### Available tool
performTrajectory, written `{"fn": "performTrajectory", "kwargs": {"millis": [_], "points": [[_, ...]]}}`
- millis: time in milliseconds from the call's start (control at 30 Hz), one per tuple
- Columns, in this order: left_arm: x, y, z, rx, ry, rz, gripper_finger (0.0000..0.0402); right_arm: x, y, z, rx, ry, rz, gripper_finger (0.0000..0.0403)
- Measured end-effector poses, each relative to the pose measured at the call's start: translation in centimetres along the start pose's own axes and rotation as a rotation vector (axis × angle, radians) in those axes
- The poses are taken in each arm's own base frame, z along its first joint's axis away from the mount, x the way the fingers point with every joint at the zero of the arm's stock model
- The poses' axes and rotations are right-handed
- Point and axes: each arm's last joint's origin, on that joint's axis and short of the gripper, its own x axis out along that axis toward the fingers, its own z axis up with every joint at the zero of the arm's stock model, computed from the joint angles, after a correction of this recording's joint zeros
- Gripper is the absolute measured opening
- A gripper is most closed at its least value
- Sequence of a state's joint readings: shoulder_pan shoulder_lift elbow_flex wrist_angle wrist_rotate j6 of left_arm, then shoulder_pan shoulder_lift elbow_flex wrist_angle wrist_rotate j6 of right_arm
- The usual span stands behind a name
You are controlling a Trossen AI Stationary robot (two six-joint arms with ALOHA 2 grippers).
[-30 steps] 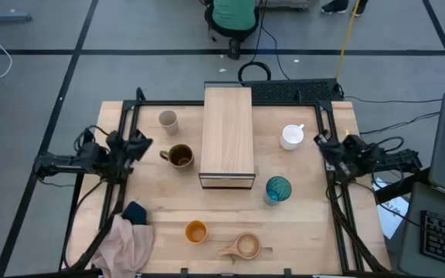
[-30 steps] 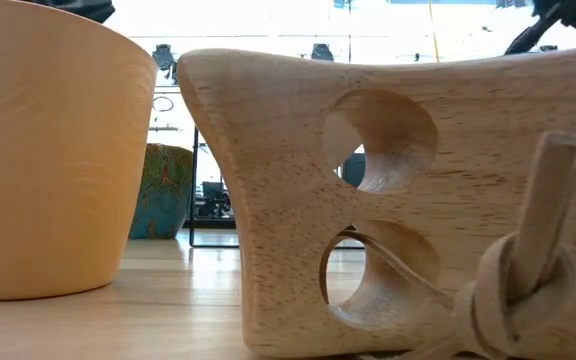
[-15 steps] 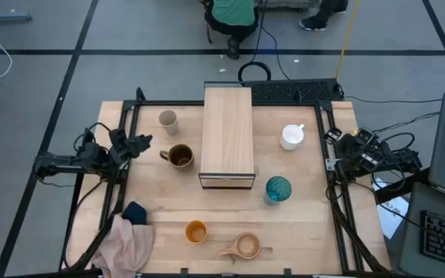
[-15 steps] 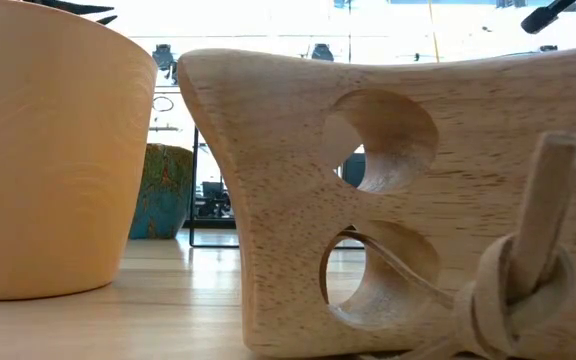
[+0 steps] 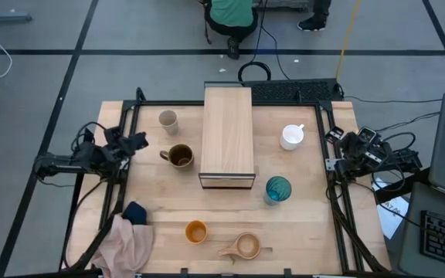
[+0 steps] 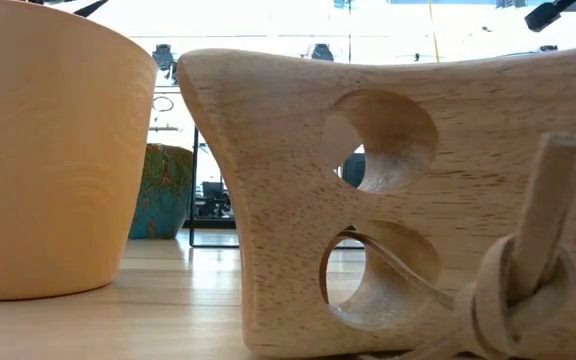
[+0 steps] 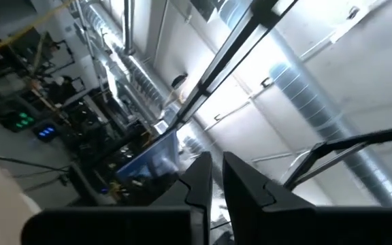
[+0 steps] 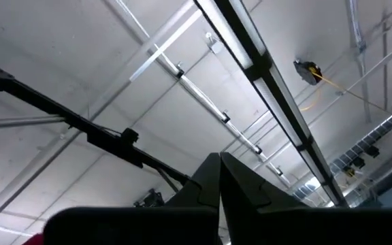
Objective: Stack small to large cups/mugs on shelf
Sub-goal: Put the brown mug on the shelf
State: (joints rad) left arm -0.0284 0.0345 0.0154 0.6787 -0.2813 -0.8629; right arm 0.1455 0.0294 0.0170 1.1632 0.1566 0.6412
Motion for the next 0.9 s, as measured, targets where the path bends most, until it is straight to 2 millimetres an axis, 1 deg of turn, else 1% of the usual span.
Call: {"fn": "performTrajectory", "kwargs": {"millis": [67,133,233,300,433,500,600,667,733,900], "points": [[0.0,-0.1,0.1,-0.015,-0.004,-0.013,0.0035,0.0,-0.1,-0.1,0.030,0.008,-0.007,0.0000],[0.0,-0.2,0.1,-0.017,0.006,-0.026,0.0035,0.1,-0.2,-0.3,0.016,0.030,-0.027,0.0000],[0.4,-0.7,0.3,-0.013,0.043,-0.023,0.0035,0.1,-1.1,-1.4,-0.030,0.150,-0.132,0.0000],[0.9,-1.5,0.6,0.010,0.067,-0.022,0.0035,1.2,-0.8,-1.0,-0.048,0.166,-0.203,0.0000],[2.7,-4.1,2.2,0.111,0.134,0.012,0.0035,3.6,0.0,-0.6,-0.107,0.227,-0.261,0.0000],[3.7,-5.4,2.8,0.157,0.211,0.079,0.0035,5.0,0.5,-0.2,-0.137,0.232,-0.256,0.0000],[5.0,-6.9,3.7,0.208,0.348,0.243,0.0035,7.1,1.1,0.0,-0.177,0.255,-0.262,0.0000],[5.7,-7.4,3.9,0.232,0.440,0.367,0.0035,8.1,0.9,-0.5,-0.195,0.321,-0.305,0.0000],[6.7,-7.9,3.9,0.251,0.515,0.455,0.0035,9.2,0.8,-1.0,-0.209,0.379,-0.342,0.0000],[9.3,-8.6,3.5,0.294,0.631,0.578,0.0035,11.8,0.3,-2.3,-0.272,0.504,-0.407,0.0000]]}}
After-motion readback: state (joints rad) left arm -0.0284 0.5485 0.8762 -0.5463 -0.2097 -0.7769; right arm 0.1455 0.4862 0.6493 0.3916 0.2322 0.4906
